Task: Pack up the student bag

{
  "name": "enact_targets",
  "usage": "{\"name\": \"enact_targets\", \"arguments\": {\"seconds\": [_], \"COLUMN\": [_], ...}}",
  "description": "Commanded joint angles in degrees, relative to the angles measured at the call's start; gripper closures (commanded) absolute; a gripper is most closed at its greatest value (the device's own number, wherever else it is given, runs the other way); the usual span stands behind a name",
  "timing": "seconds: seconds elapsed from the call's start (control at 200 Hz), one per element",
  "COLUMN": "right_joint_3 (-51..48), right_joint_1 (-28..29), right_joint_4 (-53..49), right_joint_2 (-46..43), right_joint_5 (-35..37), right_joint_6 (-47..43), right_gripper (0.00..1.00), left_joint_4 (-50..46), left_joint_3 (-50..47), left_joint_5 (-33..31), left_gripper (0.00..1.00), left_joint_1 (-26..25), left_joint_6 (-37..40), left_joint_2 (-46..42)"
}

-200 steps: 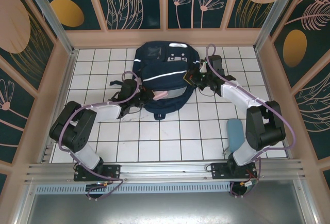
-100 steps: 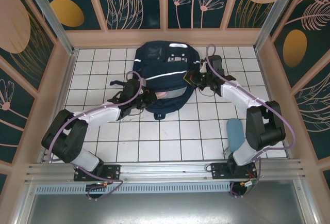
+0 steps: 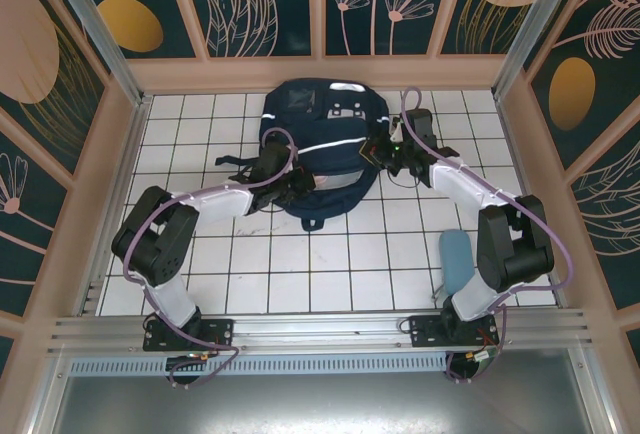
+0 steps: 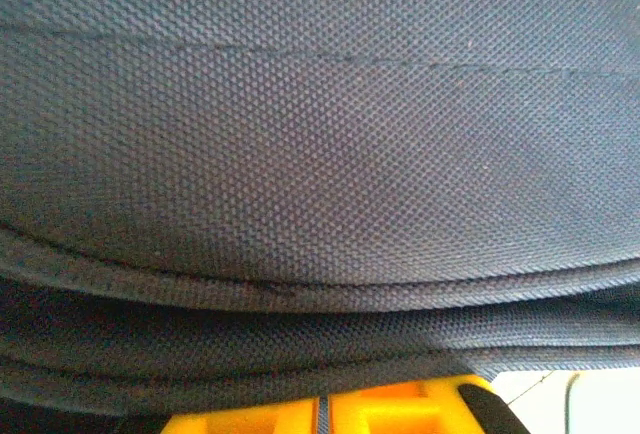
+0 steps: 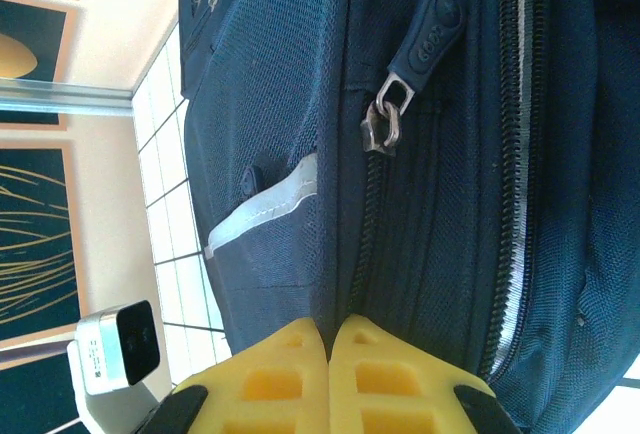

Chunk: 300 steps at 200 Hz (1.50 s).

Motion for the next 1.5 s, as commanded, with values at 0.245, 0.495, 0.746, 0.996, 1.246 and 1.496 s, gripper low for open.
{"name": "enact_targets", "arguments": {"seconds": [0.245, 0.495, 0.746, 0.996, 1.246, 1.496], "right_joint_3": [-0.40, 0.15, 2.73, 0.37, -7.87, -16.05], "right_joint_1": [-0.27, -0.42, -0.33, -2.50, -11.43, -17.84], "right_joint_4": [-1.47, -2.59, -12.13, -18.89, -30.87, -37.48], "right_joint_2": [-3.57, -3.48, -2.68, -9.02, -14.88, -19.46], "right_joint_5": [-2.17, -1.28, 4.54, 16.74, 32.35, 33.56], "right_joint_6": [-1.20, -2.20, -9.85, -10.17, -6.76, -1.39], "right_gripper": [1.00, 1.00, 0.80, 0.35, 0.19, 0.11], "left_joint_4": [22.36, 25.57, 12.18, -0.27, -6.60, -8.05], "left_joint_3": [-6.98, -8.24, -13.55, -15.27, -11.63, -9.31], "left_joint_5": [-19.59, -15.89, -12.92, -11.59, -11.54, -12.03], "left_gripper": [0.81, 0.71, 0.40, 0.16, 0.06, 0.02], "left_joint_1": [0.28, 0.28, 0.93, 5.74, 10.78, 12.04], "left_joint_6": [6.09, 5.60, 3.09, 2.55, 7.46, 10.55], "left_joint_2": [1.74, 0.98, -11.87, -22.90, -25.86, -25.84]}}
